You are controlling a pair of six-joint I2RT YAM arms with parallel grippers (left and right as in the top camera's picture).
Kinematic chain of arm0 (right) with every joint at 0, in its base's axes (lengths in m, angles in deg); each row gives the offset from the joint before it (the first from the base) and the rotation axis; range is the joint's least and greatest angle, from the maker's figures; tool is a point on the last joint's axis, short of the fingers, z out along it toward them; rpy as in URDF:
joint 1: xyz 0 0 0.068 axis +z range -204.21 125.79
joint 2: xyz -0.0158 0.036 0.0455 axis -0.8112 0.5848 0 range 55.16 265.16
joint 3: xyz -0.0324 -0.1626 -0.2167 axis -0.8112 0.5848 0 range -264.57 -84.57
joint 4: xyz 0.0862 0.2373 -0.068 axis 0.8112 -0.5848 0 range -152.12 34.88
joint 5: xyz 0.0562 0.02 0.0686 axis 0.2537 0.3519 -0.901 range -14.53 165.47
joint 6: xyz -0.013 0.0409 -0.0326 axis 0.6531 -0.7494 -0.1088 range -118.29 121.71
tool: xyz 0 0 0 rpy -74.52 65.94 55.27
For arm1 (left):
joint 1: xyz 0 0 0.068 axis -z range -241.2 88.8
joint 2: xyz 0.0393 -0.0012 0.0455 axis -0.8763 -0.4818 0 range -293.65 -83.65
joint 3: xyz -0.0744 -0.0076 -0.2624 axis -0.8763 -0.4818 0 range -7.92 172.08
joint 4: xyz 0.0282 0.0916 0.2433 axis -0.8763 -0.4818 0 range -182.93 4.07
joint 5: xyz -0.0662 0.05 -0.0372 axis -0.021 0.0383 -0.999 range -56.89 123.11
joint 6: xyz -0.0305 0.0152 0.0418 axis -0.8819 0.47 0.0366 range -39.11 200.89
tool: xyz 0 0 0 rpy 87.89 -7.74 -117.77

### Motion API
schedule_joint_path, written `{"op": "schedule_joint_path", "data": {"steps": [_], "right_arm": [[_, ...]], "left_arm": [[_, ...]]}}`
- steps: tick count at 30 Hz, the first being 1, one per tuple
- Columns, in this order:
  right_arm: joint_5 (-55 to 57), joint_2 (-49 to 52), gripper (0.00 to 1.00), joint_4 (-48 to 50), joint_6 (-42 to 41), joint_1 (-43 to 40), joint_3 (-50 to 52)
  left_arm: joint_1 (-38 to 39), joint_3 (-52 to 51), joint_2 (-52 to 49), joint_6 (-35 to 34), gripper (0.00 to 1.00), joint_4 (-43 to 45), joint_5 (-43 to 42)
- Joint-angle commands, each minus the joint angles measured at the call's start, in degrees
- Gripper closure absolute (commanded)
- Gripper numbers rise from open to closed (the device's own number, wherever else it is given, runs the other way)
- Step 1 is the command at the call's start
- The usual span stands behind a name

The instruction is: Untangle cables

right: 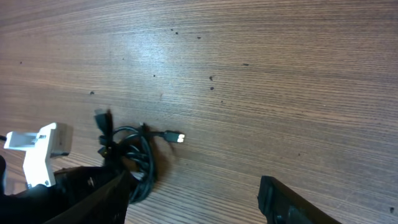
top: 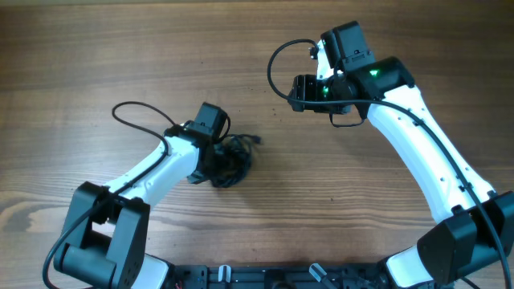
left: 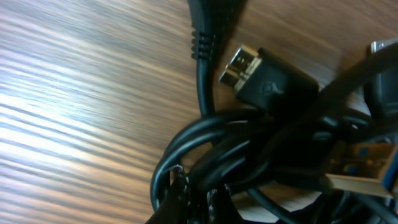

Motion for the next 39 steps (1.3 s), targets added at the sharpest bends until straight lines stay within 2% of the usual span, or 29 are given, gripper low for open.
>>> {"op": "schedule_joint_path", "data": {"steps": [1,3,6,13,18,23,25,27,31,33,39], "right_arm": [[0.2,-0.7,0.32,0.1,1.4,0.0,-1.1],[-2.2,-0.7,0.32,0.3,2.6,0.0,-1.2],[-4.9,-0.8,0.32,0.7,2.9,0.0,-1.2],[-23.3,-2.5,0.31,6.9,8.4,-3.0,-1.3],[-40.9,-3.6,0.32,12.8,12.6,-5.7,-1.3],[-42.2,-3.5,0.36,13.0,15.0,-3.8,-1.2],[-42.2,-3.5,0.37,13.6,15.1,-3.1,-1.2],[-41.3,-3.6,0.40,14.4,14.2,-3.0,-1.3],[-29.0,-5.6,0.40,12.7,10.0,-2.7,-1.3],[-23.5,-6.5,0.40,11.6,8.5,-1.2,-1.3],[-7.6,-6.4,0.42,13.4,2.0,7.5,-1.2]], "left_arm": [[-0.8,7.3,2.9,0.7,0.96,0.1,-20.5],[-2.6,11.1,5.4,-1.4,0.96,0.0,-30.7],[-6.9,13.0,7.3,-6.3,0.96,0.2,-40.7],[-17.2,13.0,7.3,-3.1,0.96,1.6,-65.7],[-20.9,13.0,7.3,-2.7,0.96,5.1,-77.3],[-21.0,13.0,7.3,-3.0,0.96,8.9,-82.9],[-21.0,13.0,7.3,-2.9,0.96,9.1,-82.2],[-21.0,13.0,7.3,-2.9,0.96,9.1,-76.4],[-20.4,13.0,7.3,-3.1,0.96,5.3,-46.3],[-18.6,12.9,7.3,-4.4,0.96,3.1,-34.7],[-9.6,13.0,7.3,-4.9,0.96,4.0,-22.4]]}}
